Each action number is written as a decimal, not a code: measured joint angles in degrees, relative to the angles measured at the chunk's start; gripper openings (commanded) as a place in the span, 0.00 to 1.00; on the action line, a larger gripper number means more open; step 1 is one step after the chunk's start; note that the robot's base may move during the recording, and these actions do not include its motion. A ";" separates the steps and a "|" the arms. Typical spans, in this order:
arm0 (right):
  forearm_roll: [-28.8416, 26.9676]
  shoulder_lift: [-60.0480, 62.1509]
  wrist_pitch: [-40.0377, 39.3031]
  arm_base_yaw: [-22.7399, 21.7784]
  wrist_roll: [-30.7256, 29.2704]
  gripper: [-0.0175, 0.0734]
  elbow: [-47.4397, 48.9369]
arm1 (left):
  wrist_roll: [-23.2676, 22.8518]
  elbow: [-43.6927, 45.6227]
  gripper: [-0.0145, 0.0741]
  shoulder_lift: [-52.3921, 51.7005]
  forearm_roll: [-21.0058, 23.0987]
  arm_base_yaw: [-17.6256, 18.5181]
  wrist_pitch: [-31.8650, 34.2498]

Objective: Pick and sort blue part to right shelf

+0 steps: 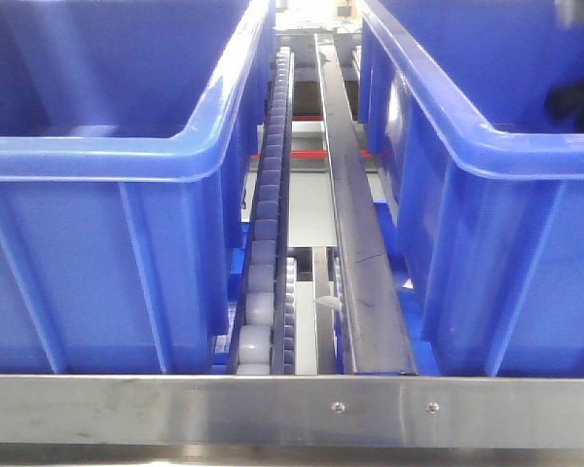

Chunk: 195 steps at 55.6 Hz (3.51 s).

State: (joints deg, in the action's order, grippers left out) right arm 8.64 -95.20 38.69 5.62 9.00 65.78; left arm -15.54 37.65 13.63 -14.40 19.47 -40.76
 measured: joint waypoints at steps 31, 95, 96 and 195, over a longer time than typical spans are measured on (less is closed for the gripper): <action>0.13 -1.15 1.71 0.00 -0.11 0.86 0.15 | 0.00 0.00 0.30 0.00 0.00 0.00 -0.34; 0.24 78.88 -7.48 0.00 -0.11 0.25 -38.76 | 0.00 0.00 0.30 0.00 0.00 0.00 -0.92; 0.24 80.47 -7.48 0.00 -0.11 0.25 -39.19 | 0.00 0.00 0.30 0.00 0.00 0.00 -0.92; -0.22 95.99 -7.89 0.00 -0.22 0.25 -40.56 | 14.63 -38.01 0.30 -13.77 18.36 -18.97 37.11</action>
State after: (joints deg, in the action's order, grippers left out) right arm 8.42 0.79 30.80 5.62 8.79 25.22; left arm -0.91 -0.36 -0.14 3.96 0.49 -3.65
